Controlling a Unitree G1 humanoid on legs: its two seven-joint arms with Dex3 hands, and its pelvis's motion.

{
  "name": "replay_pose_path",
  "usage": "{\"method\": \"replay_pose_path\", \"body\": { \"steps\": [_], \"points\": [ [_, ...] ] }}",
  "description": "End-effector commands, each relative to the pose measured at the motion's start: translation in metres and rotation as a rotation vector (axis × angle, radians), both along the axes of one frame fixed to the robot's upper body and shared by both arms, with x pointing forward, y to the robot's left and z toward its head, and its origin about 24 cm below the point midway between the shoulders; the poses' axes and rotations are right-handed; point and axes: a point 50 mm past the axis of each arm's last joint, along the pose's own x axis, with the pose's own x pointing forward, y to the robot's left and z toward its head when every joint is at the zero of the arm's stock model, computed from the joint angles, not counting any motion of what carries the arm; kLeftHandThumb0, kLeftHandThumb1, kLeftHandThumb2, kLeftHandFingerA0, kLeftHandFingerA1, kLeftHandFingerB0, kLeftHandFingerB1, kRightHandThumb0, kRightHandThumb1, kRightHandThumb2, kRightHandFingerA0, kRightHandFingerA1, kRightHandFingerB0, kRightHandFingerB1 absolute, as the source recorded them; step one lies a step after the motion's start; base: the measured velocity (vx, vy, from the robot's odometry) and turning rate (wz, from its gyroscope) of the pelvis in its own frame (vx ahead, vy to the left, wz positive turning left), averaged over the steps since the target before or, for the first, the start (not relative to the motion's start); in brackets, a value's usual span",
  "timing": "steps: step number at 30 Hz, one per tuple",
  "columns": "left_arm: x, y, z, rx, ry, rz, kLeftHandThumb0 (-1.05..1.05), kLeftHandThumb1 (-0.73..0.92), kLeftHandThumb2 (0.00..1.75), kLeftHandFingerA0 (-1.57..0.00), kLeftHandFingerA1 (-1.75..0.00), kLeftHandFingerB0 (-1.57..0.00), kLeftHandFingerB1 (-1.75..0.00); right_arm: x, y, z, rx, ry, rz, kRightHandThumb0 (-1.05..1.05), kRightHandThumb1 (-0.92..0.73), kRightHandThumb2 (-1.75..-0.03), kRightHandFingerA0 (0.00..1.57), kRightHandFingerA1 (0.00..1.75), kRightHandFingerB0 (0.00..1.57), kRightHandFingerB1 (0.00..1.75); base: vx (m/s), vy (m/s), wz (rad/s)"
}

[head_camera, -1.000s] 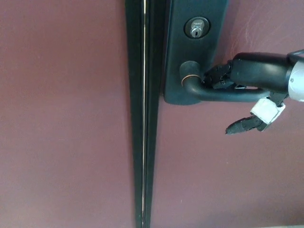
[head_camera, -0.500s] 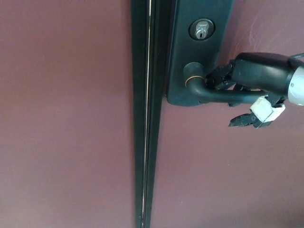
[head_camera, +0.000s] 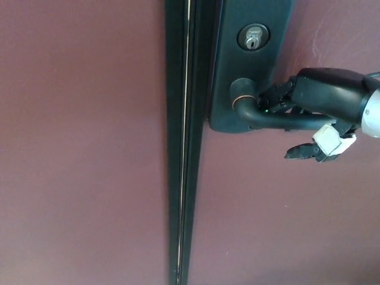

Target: The robot walks towards the door handle and put its right hand on it and twist the handle

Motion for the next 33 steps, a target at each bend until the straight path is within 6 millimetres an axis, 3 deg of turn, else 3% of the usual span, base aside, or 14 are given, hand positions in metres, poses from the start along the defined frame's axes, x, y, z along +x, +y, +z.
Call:
{"method": "replay_pose_path", "body": {
  "steps": [1,2,3,9,11,15,16,17,27,28,29,33],
  "points": [
    [-0.004,0.002,0.000,0.005,0.030,-0.012,-0.28,0.28,0.61,-0.57,-0.84,-0.52,-0.70,-0.001,-0.007,-0.022,-0.026,0.144,-0.022,-0.43,-0.51,-0.65,0.23,0.39,0.25,0.36,0.00,0.000,0.00],
    [-0.005,0.001,-0.001,0.000,0.028,-0.010,-0.29,0.28,0.60,-0.57,-0.84,-0.52,-0.70,0.002,-0.009,-0.012,-0.032,0.138,-0.024,-0.33,-0.28,-0.89,0.06,0.50,0.06,0.47,0.00,0.000,0.00],
    [-0.005,0.001,-0.001,-0.005,0.027,-0.009,-0.29,0.29,0.60,-0.57,-0.84,-0.52,-0.70,0.003,-0.010,-0.004,-0.036,0.133,-0.026,-0.73,-0.57,-0.58,0.19,0.29,0.24,0.29,0.00,0.000,0.00],
    [-0.007,0.002,-0.001,-0.010,0.036,0.001,-0.31,0.29,0.59,-0.57,-0.84,-0.52,-0.70,0.005,-0.015,0.012,-0.040,0.144,-0.025,-0.78,-0.58,-0.59,0.18,0.29,0.24,0.29,0.00,0.000,0.00],
    [-0.009,0.002,-0.001,-0.008,0.045,-0.005,-0.33,0.21,0.76,-0.62,-0.82,-0.49,-0.70,0.005,-0.019,0.019,-0.044,0.147,-0.032,-0.78,-0.59,-0.59,0.18,0.29,0.24,0.29,0.00,0.000,0.00],
    [-0.009,0.002,-0.001,-0.008,0.046,-0.008,-0.33,0.21,0.76,-0.62,-0.82,-0.49,-0.70,0.005,-0.020,0.021,-0.046,0.151,-0.033,-0.78,-0.59,-0.59,0.18,0.29,0.24,0.29,0.00,0.000,0.00],
    [-0.011,0.003,-0.001,-0.004,0.055,-0.020,-0.34,0.21,0.76,-0.62,-0.82,-0.50,-0.71,0.006,-0.026,0.027,-0.045,0.149,-0.054,-0.78,-0.59,-0.59,0.18,0.29,0.24,0.29,0.00,0.000,0.00],
    [-0.012,0.003,-0.001,-0.003,0.055,-0.021,-0.36,0.27,0.61,-0.58,-0.83,-0.55,-0.72,0.006,-0.027,0.029,-0.043,0.150,-0.059,-0.77,-0.58,-0.59,0.19,0.29,0.24,0.29,0.00,0.000,0.00],
    [-0.012,0.003,-0.001,-0.005,0.050,-0.023,-0.35,0.29,0.56,-0.59,-0.84,-0.55,-0.71,0.007,-0.032,0.045,-0.040,0.131,-0.073,-0.76,-0.58,-0.59,0.18,0.29,0.24,0.29,0.00,0.000,0.00],
    [-0.012,0.004,-0.001,-0.010,0.051,-0.013,-0.33,0.21,0.76,-0.62,-0.82,-0.48,-0.70,0.007,-0.035,0.051,-0.036,0.122,-0.083,-0.37,-0.24,-0.88,0.00,0.48,0.00,0.44,0.00,0.000,0.00],
    [-0.012,0.005,0.000,-0.019,0.051,0.005,-0.33,0.21,0.76,-0.62,-0.82,-0.48,-0.70,0.007,-0.041,0.062,-0.030,0.105,-0.098,-0.37,-0.24,-0.88,0.00,0.49,0.00,0.44,0.00,0.000,0.00],
    [-0.013,0.006,0.000,-0.019,0.051,0.010,-0.34,0.21,0.76,-0.62,-0.82,-0.48,-0.70,0.006,-0.049,0.074,-0.024,0.089,-0.110,-0.37,-0.23,-0.88,0.00,0.49,0.00,0.45,0.00,0.000,0.00]
  ]
}}
